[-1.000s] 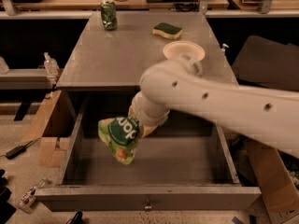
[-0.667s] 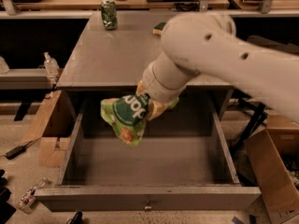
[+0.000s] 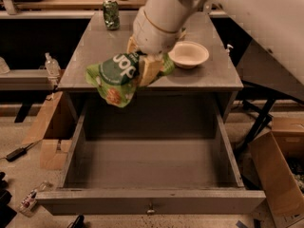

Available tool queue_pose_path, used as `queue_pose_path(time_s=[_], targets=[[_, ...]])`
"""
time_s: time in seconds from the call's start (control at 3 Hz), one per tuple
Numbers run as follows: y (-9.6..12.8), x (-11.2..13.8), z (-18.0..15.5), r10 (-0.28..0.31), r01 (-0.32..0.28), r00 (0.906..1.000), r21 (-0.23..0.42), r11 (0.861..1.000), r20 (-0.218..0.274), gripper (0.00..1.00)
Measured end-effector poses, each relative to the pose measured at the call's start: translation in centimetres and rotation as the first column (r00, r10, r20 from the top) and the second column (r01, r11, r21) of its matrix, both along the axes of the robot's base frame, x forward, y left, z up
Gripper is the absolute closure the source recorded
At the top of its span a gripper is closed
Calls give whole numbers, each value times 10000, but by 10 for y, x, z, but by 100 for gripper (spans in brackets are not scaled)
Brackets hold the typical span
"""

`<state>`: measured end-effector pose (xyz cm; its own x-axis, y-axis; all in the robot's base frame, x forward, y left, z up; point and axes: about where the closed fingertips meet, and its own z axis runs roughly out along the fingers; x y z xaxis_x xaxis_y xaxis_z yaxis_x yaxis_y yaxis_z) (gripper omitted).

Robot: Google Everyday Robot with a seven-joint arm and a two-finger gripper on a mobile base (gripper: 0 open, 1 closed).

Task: Pick green rice chip bag from top drawer and place on counter

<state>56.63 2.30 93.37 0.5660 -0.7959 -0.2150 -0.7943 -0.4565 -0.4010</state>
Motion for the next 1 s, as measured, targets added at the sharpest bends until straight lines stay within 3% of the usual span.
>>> queue_pose_path(time_s=[0.33,0.67,1.0], targets=[[38,26,32,216,-208,9995,302,9993,-247,100],[70,72,81,-147,47,9968,1264,9920,782,100],[88,138,135,-1243,540,9683,3040,9511,2169,100]])
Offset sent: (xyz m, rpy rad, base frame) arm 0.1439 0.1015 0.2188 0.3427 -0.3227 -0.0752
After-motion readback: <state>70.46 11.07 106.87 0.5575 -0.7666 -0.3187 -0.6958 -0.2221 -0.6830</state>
